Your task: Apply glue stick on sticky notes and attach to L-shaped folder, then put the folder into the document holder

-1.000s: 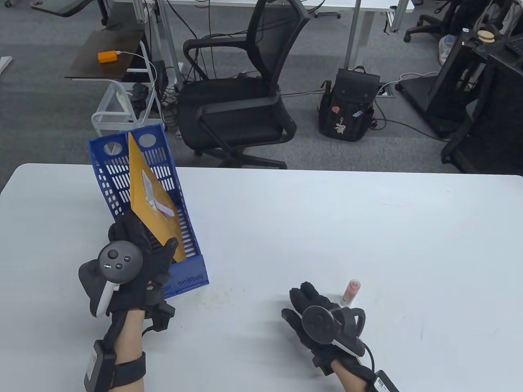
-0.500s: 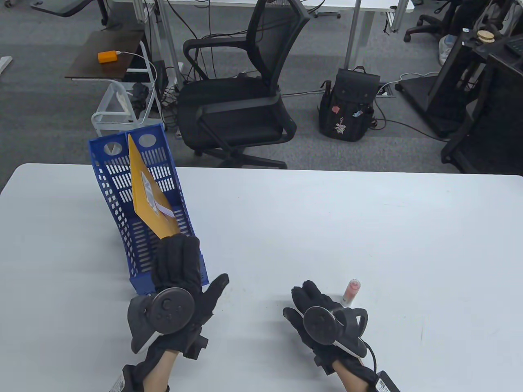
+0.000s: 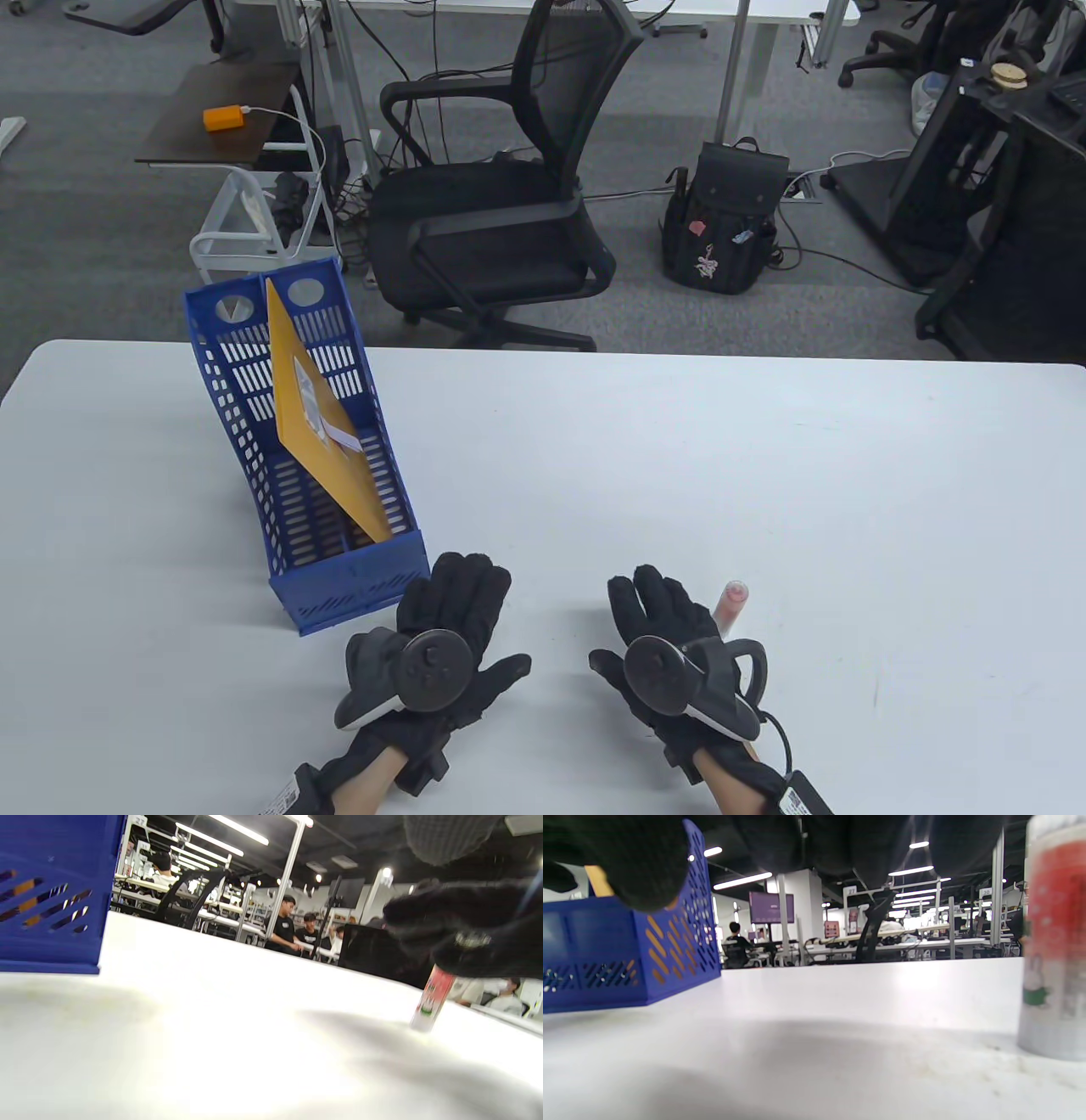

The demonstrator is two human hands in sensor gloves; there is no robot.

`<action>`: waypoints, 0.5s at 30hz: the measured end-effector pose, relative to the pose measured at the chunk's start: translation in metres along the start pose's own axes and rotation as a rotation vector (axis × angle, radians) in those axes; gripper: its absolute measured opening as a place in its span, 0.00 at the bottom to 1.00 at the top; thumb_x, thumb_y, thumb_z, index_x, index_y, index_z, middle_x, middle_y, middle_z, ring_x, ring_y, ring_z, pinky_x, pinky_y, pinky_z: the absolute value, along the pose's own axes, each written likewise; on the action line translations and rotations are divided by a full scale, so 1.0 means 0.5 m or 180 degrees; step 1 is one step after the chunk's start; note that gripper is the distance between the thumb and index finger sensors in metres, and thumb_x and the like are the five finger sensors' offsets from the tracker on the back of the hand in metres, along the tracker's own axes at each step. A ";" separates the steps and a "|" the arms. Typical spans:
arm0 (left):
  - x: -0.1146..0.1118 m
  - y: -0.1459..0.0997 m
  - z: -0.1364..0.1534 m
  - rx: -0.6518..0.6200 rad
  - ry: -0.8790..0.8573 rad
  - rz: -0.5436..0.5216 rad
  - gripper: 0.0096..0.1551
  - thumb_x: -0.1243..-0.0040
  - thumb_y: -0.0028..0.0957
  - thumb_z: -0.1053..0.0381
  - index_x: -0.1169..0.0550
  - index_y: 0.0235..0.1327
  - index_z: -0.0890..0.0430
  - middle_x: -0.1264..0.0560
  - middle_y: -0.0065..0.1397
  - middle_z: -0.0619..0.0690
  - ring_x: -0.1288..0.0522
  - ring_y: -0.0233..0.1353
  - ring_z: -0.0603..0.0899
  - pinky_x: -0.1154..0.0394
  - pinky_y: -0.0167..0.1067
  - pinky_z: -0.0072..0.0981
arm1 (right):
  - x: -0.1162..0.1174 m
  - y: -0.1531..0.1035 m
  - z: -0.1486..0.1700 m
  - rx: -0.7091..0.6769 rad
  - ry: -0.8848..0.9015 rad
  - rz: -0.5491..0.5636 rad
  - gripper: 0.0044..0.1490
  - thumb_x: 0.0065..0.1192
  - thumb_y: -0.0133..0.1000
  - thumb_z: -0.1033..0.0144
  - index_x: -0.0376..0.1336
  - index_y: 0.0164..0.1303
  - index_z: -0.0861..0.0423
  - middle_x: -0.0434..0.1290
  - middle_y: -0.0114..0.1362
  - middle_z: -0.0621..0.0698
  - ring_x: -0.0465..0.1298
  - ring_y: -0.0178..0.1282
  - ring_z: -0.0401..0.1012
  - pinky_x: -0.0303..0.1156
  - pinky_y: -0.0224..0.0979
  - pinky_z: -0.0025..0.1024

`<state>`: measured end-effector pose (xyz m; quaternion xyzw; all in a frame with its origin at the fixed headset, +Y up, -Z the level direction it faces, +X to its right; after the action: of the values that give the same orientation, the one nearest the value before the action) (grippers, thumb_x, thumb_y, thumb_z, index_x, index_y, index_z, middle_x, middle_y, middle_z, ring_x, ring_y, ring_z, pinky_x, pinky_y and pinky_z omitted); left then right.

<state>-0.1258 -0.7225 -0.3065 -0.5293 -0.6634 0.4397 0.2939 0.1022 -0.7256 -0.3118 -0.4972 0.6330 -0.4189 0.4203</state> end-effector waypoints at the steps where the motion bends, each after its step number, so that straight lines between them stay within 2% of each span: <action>1: -0.008 0.001 0.003 0.0014 0.0041 0.0052 0.55 0.47 0.51 0.27 0.59 0.79 0.45 0.65 0.86 0.49 0.68 0.84 0.60 0.64 0.74 0.69 | 0.004 0.000 -0.001 0.0011 -0.0030 -0.0061 0.57 0.64 0.50 0.38 0.50 0.83 0.56 0.49 0.84 0.64 0.55 0.80 0.62 0.57 0.72 0.68; 6: -0.056 0.010 0.023 0.0089 0.0179 0.0425 0.57 0.48 0.50 0.25 0.62 0.79 0.43 0.68 0.86 0.49 0.71 0.84 0.60 0.65 0.74 0.69 | 0.022 0.001 -0.009 0.0046 -0.0291 -0.0290 0.59 0.60 0.51 0.35 0.44 0.85 0.53 0.42 0.85 0.63 0.47 0.82 0.62 0.50 0.75 0.69; 15: -0.081 0.026 0.052 0.0212 0.0278 0.0590 0.57 0.49 0.50 0.25 0.63 0.78 0.43 0.69 0.85 0.49 0.71 0.84 0.60 0.67 0.74 0.69 | 0.042 0.002 -0.016 0.0068 -0.0493 -0.0514 0.60 0.56 0.51 0.32 0.38 0.85 0.50 0.36 0.85 0.62 0.40 0.83 0.61 0.44 0.76 0.70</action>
<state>-0.1315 -0.7676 -0.3263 -0.5970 -0.5831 0.4634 0.2980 0.0910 -0.7450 -0.3128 -0.5729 0.5520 -0.4185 0.4381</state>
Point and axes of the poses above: the tracker on the back of each hand, its own z axis roughly to the little-finger side, its own y axis roughly from the wrist to the fingertips, x = y × z, the point moved 4 cm from there along y, roughly from the wrist to the fingertips
